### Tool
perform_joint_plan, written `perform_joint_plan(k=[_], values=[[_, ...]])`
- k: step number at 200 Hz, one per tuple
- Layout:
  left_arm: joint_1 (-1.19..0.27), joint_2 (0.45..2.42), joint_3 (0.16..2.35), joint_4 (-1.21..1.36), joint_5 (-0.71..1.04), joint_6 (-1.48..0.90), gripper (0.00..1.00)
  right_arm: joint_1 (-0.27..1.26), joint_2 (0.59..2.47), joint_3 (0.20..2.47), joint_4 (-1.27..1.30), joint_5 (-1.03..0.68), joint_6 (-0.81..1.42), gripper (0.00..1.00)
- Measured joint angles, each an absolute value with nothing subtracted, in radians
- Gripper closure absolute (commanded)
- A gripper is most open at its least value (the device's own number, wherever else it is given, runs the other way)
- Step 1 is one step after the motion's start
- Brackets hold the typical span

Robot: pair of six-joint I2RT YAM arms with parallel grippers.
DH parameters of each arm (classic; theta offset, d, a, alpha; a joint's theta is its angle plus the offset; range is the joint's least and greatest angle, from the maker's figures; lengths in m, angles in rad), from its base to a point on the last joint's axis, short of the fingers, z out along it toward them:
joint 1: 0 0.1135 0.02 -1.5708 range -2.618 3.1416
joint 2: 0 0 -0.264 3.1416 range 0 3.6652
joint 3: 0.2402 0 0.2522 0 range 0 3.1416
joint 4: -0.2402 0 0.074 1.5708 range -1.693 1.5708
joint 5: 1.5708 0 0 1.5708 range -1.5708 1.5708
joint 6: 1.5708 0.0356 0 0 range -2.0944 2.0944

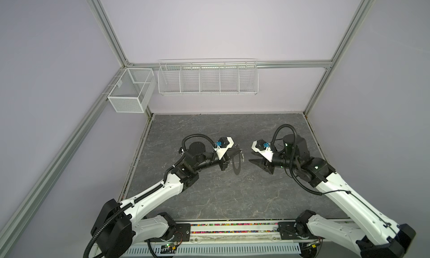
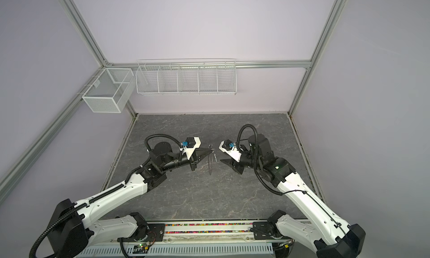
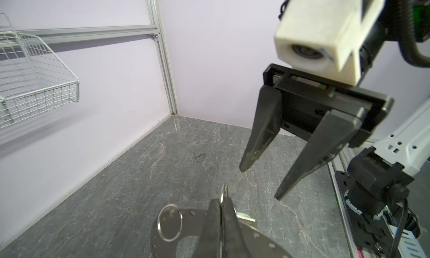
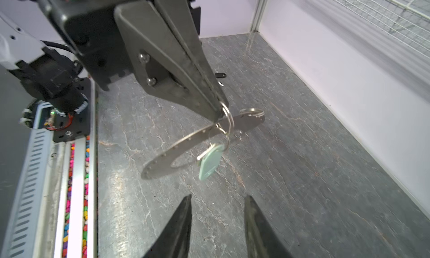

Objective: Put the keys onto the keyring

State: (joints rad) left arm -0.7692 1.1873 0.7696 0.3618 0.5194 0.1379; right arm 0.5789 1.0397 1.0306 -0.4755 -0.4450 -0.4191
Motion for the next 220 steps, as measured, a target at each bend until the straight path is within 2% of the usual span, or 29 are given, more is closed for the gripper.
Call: perform_joint_plan(k=[50,89,141,220], values=[[-0.769,1.182,0.764,0.337,0.573,0.201,1.0,0.569,1.108,1.077,-0.475,-0.592,-0.412,0.73],[-0.765,1.174,0.759,0.328,0.602,0.224,1.0,0.564,1.13,1.081,-0.475,-0.644,-0.411,0.76],[-0.764,1.174,0.758,0.318,0.628,0.248,1.0,0.558,1.141,1.081,-0.475,-0.656,-0.412,0.78],[-0.764,1.171,0.758,0.309,0.652,0.274,1.0,0.558,1.147,1.081,-0.475,-0.616,-0.412,0.75]])
